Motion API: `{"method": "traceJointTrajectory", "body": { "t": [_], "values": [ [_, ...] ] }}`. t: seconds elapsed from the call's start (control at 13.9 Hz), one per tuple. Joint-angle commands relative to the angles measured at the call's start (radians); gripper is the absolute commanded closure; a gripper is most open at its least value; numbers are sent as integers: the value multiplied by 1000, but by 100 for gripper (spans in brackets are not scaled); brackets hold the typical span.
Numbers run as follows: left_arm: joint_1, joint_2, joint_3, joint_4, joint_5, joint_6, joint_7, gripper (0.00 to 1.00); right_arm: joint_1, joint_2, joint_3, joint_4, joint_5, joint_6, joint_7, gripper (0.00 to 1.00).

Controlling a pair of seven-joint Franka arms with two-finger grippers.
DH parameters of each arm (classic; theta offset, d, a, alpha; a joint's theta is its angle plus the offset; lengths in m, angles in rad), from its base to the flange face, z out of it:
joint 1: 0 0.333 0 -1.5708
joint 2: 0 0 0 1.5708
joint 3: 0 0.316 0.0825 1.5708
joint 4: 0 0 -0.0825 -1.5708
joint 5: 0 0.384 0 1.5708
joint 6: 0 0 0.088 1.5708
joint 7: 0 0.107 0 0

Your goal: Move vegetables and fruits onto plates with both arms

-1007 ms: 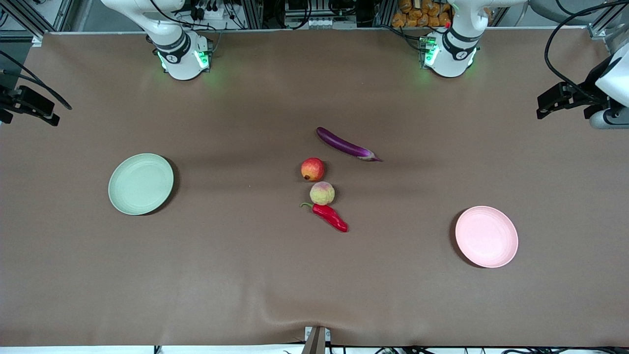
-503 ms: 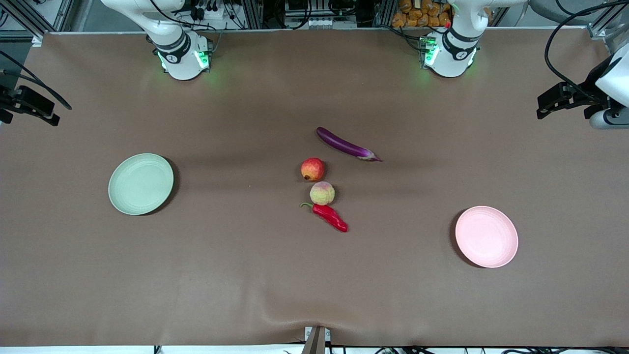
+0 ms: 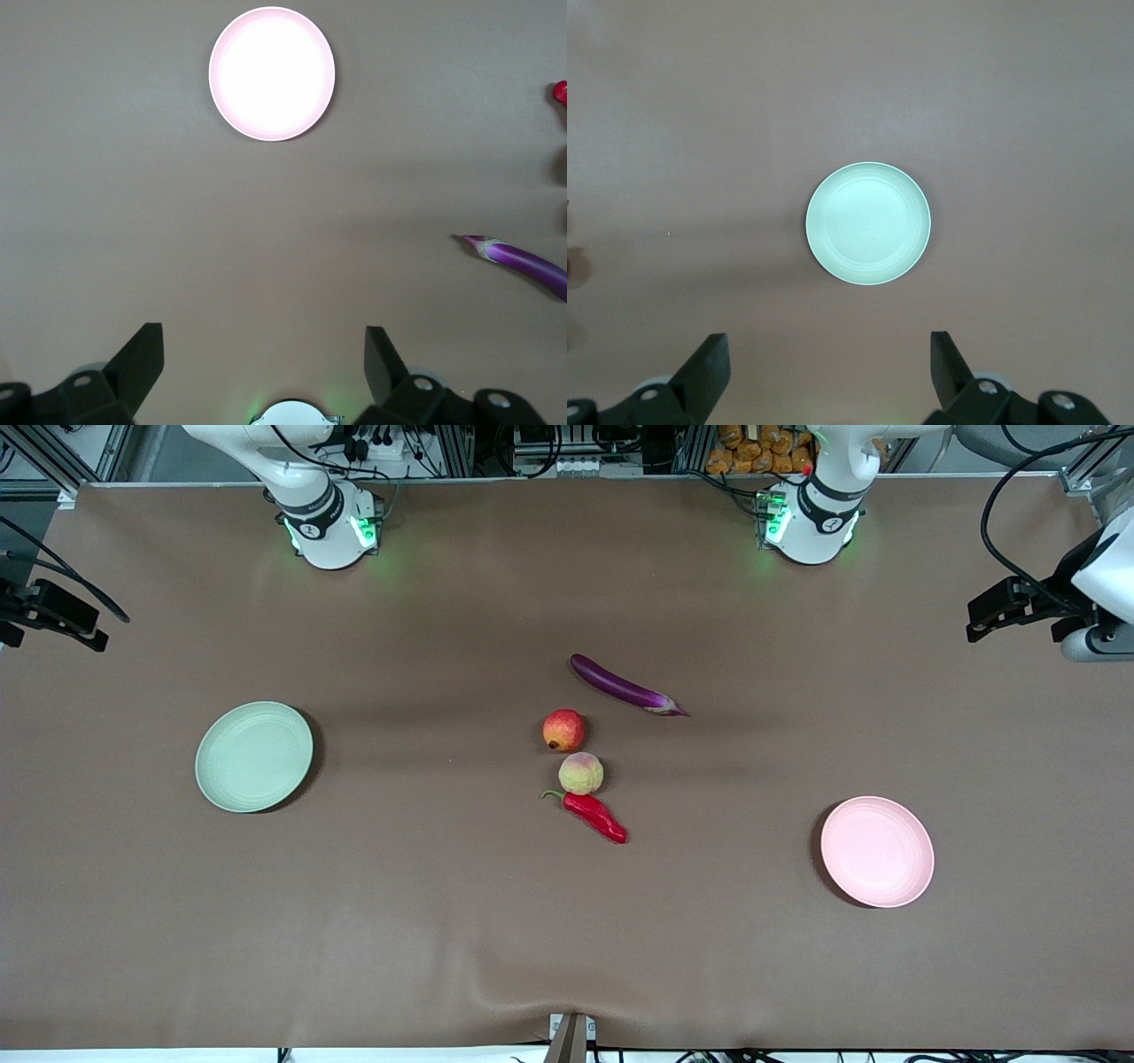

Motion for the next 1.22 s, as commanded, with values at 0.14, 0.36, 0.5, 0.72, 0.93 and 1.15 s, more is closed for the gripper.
{"method": "traceJointTrajectory", "body": {
  "t": [0.14,0.36,0.5,0.72,0.93,1.15],
  "values": [
    [-8,44,-11,30,-24,-8,-38,0,-10,-23,10,-20,-4,-6,0,0],
    [-34,82,-31,30,-99,9,-181,0,-9,-23,10,-20,-3,-4,0,0],
    [-76,88,-37,14,-102,57,-262,0,-10,-23,10,-20,-3,-7,0,0],
    [-146,120,-41,-15,-102,61,-461,0,-10,-21,10,-21,-3,-9,0,0],
    [-218,120,-74,-104,-104,142,-549,0,-10,-21,10,-21,0,-13,-2,0],
    [-293,125,-107,-212,-104,286,-725,0,-7,-21,10,-21,5,-12,-2,0]
  ]
}}
